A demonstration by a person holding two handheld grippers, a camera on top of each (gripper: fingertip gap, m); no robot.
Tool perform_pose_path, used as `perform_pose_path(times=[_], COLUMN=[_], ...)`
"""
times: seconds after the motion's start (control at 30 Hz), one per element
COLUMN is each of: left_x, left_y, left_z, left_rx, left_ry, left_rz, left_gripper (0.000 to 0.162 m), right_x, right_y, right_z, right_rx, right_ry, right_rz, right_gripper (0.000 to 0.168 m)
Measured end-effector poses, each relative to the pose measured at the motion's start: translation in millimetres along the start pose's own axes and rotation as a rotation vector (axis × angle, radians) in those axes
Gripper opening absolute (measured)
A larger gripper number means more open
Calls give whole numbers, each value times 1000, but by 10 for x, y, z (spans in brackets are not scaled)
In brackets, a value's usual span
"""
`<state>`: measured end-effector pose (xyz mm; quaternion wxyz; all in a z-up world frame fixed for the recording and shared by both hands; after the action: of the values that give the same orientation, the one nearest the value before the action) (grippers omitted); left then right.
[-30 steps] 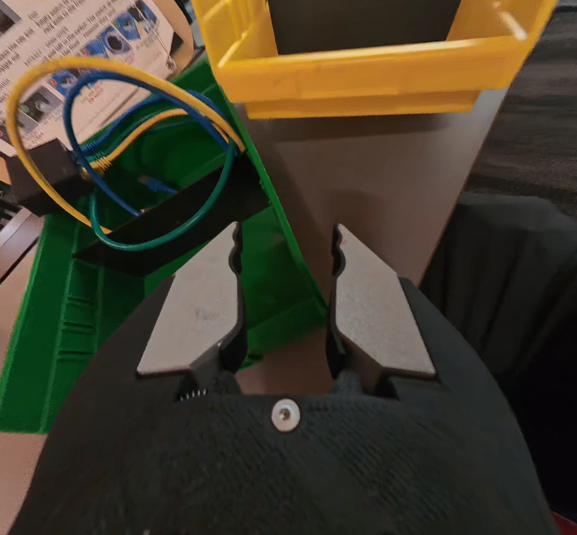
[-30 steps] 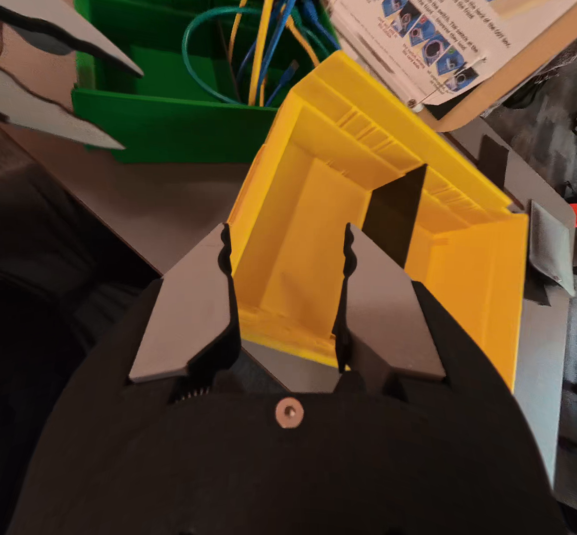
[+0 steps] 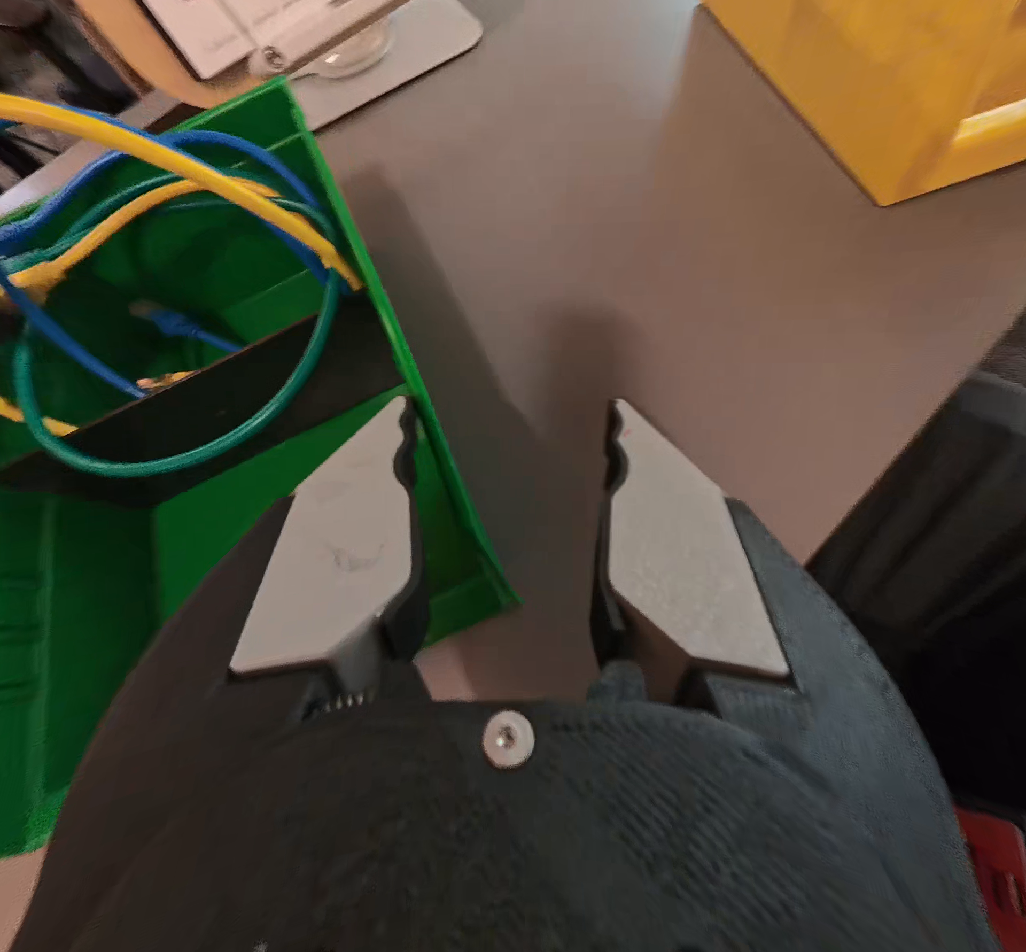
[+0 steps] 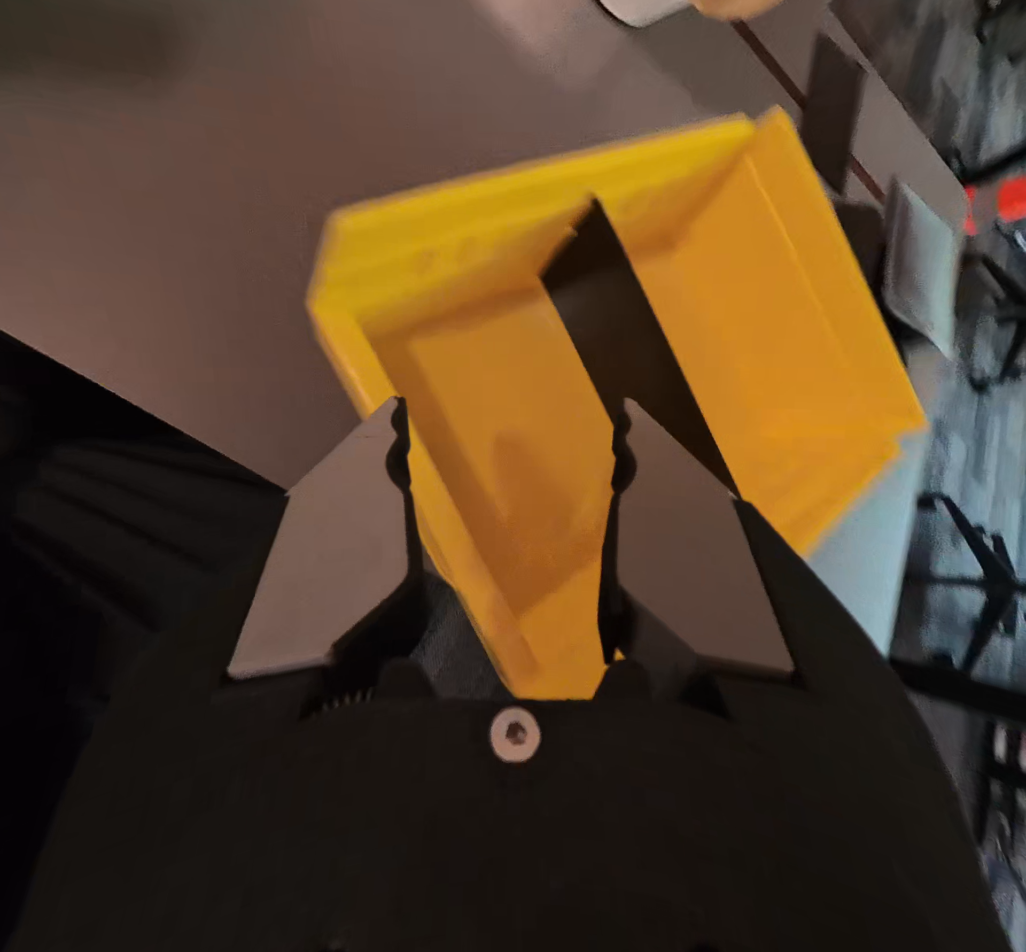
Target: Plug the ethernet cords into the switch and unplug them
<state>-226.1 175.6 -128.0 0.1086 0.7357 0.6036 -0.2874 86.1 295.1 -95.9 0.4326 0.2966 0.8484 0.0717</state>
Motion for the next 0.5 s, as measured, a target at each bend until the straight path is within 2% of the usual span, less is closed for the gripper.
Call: perform_pose_path(times=[0.03,0.07,0.13,0.23,0.27,0.33,0.4,0.5], left_x=[9,7,-36,-155,-189,-209,-173,-149], left_y=[65,110,158,151,98,-31,-83,-121], left_z=[-10,-20,-41,-98,-104,-65,3,44], left_rx=[6,23,70,121,133,149,119,88], left_ry=[-4,-12,-13,37,52,42,11,-14], left_rz=[22,25,4,-41,-86,-165,-138,-100], left_gripper=[78,80,73,58,57,58,62,63], right_x=[126,263,541,904,996,1119,1150,1117], right_y=[-139,-258,-417,-391,-356,-386,-425,-464], right_z=[-95,-172,-249,-197,-156,-142,-162,-135], right_rx=[-2,20,71,101,116,156,145,12], right_ry=[11,9,-22,-85,-104,-83,-63,-83], right_rz=[-38,-73,-112,-25,-1,-63,-109,-147], right_gripper=[72,73,83,97,103,112,90,89])
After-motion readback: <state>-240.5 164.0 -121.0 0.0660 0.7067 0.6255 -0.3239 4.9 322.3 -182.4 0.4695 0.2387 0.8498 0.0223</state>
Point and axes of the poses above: each gripper's, where its closed fingertips meet, x out along the fingers, z out of its underside, y = z × x across the jaws, the point moved 6 cm from there along -x, back along the fingers
